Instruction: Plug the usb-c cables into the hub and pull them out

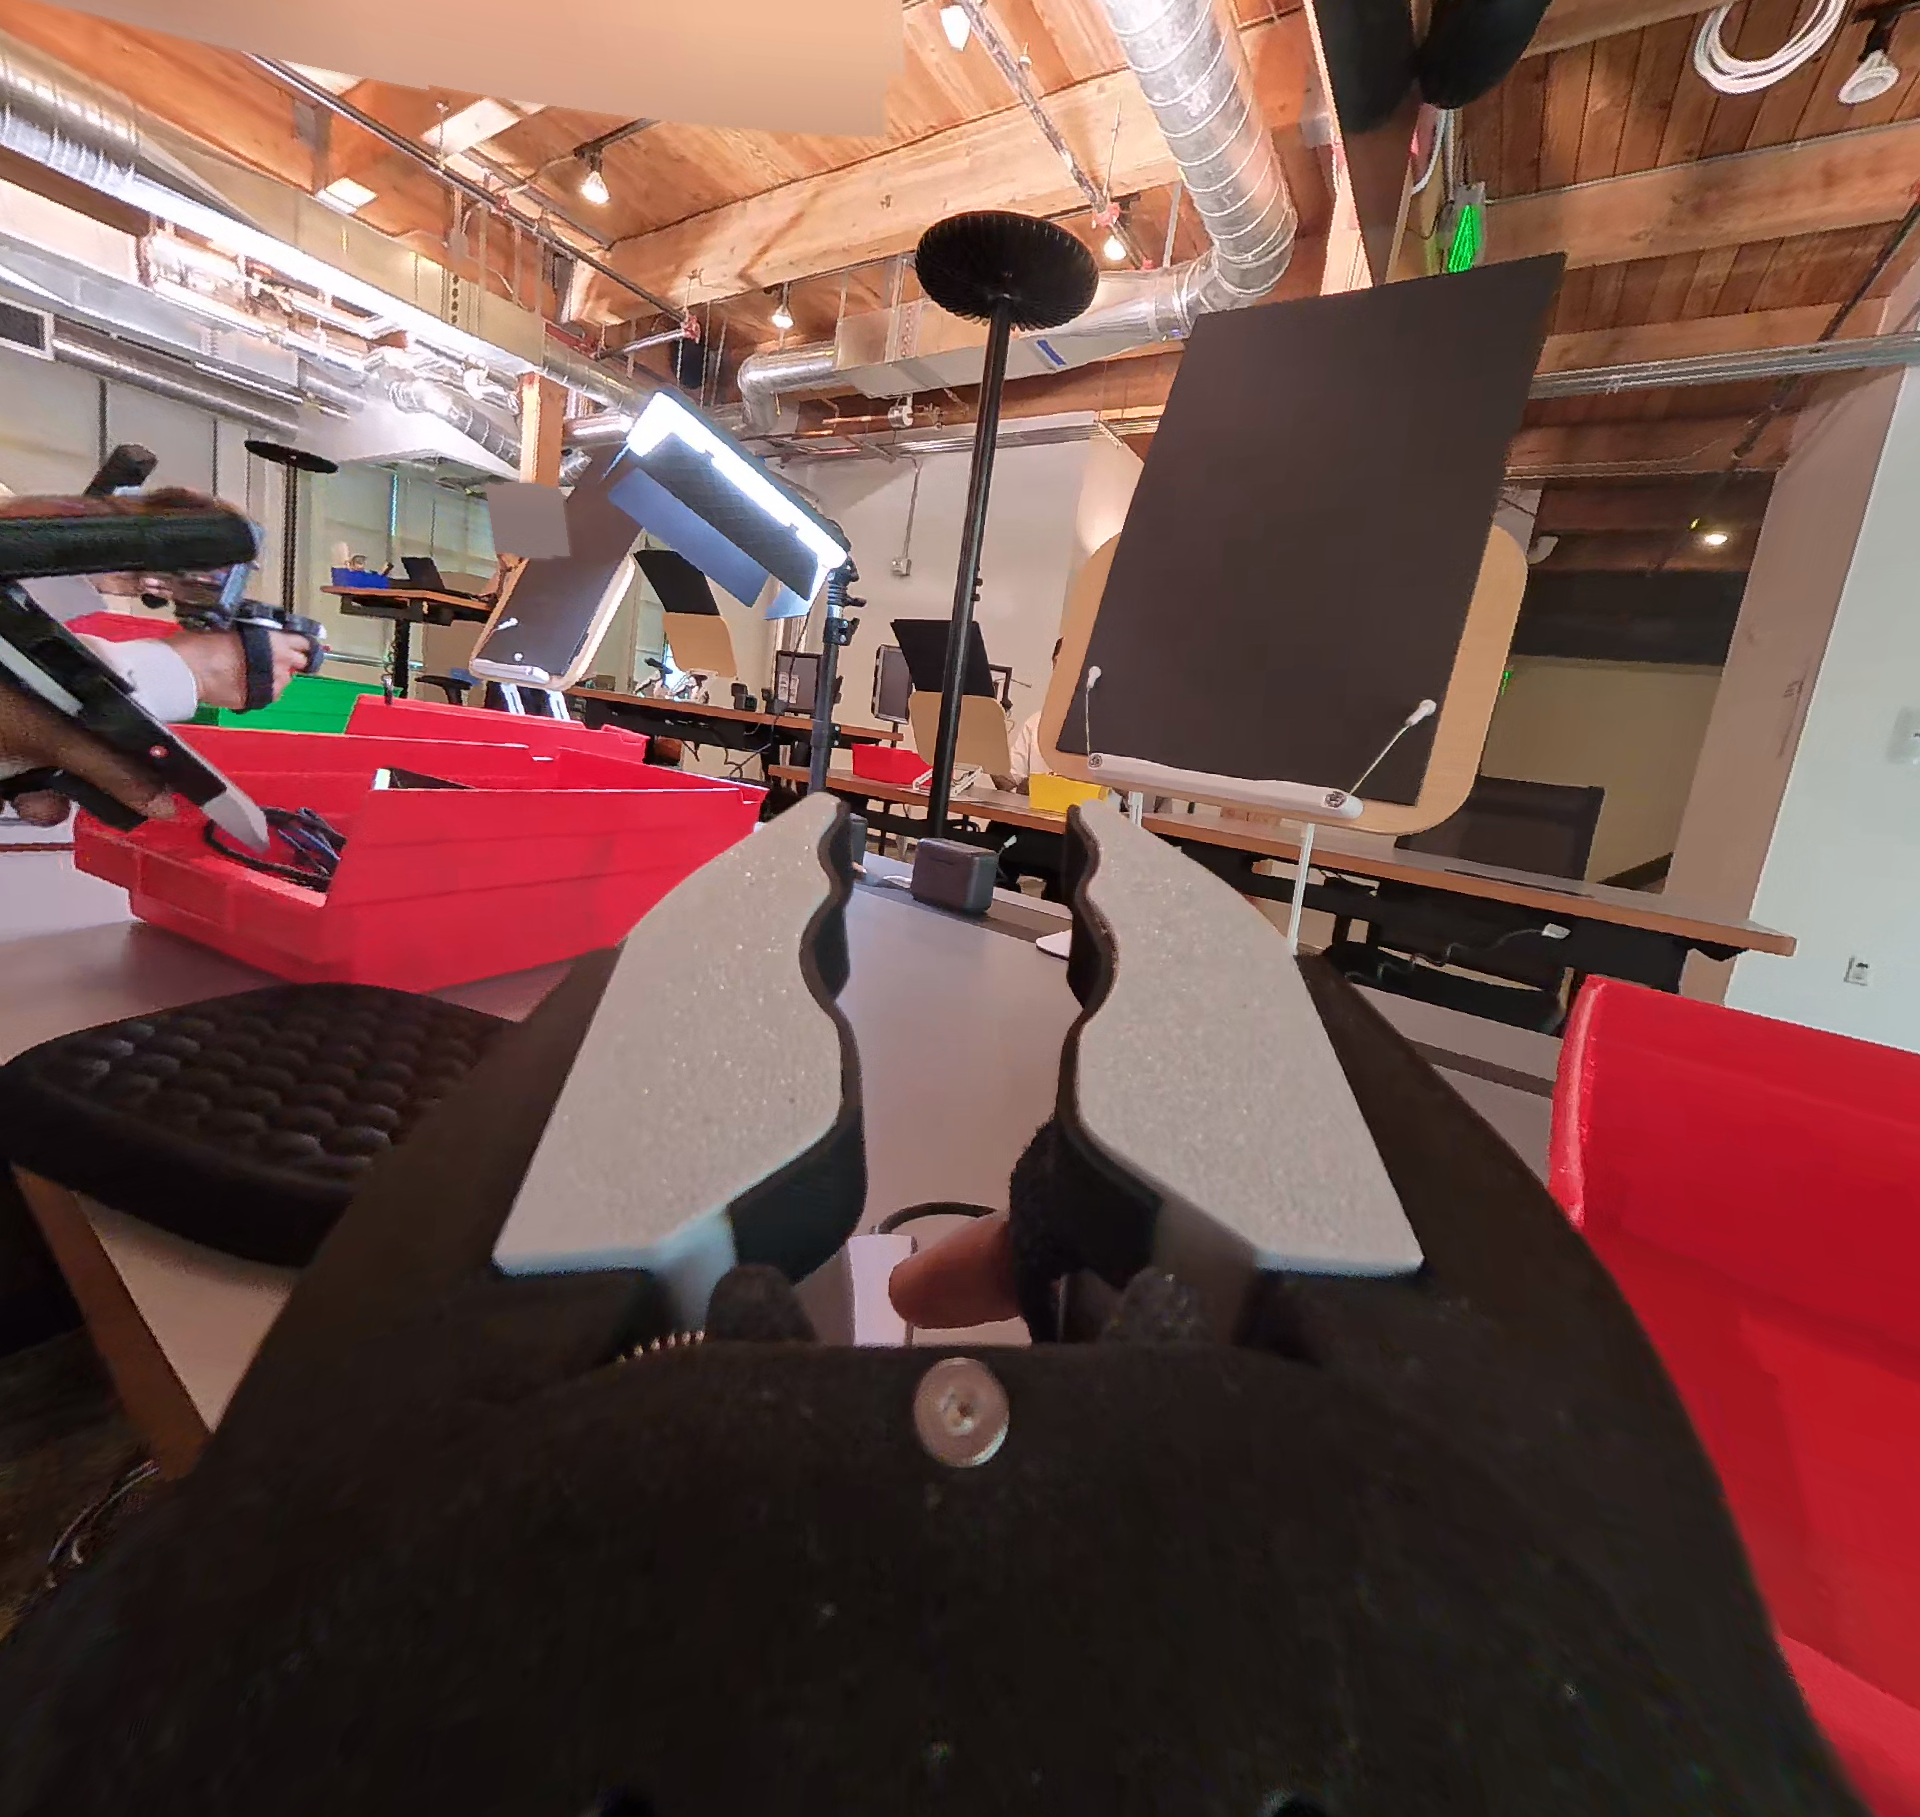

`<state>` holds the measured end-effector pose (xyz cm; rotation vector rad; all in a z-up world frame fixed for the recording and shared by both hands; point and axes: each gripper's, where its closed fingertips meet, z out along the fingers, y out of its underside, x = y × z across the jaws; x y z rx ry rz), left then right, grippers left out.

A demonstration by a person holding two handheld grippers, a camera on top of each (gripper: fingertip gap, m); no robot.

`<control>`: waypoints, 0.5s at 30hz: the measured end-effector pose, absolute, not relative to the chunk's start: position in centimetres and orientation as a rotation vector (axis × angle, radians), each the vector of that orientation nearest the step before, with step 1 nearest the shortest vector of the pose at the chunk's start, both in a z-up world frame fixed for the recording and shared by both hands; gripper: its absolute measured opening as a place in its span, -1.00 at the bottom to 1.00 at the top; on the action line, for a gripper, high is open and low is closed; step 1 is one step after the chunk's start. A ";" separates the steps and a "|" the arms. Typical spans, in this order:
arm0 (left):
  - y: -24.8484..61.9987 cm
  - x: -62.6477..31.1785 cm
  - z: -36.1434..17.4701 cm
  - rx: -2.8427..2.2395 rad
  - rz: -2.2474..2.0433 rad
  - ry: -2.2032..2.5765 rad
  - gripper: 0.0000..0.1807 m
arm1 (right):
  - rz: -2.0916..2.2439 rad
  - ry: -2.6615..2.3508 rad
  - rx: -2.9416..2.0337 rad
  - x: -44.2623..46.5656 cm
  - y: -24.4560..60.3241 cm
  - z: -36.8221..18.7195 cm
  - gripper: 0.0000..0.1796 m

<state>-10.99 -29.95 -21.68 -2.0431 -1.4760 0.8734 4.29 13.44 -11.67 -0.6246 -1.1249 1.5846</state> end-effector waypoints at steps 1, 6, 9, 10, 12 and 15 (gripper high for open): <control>-29.8 -11.2 -20.9 -1.995 0.912 -1.441 -0.94 | 1.579 -1.129 -0.622 4.3 13.4 -11.7 -0.58; -27.9 -11.3 -12.6 -1.592 1.179 -1.064 -0.96 | 1.552 -1.146 -0.609 4.2 13.1 -11.9 -0.59; -26.3 -9.2 -7.3 -1.302 1.150 -0.859 -0.96 | 1.549 -1.146 -0.607 4.2 13.0 -11.9 -0.59; -25.7 -8.3 -5.9 -1.221 1.103 -0.790 -0.97 | 1.551 -1.144 -0.607 4.2 13.1 -11.8 -0.60; -24.4 -6.4 -3.7 -1.100 0.973 -0.672 -0.97 | 1.561 -1.143 -0.605 4.2 13.1 -11.8 -0.60; -22.8 -4.2 -1.9 -0.995 0.803 -0.564 -0.96 | 1.586 -1.154 -0.573 4.5 12.8 -11.5 -0.55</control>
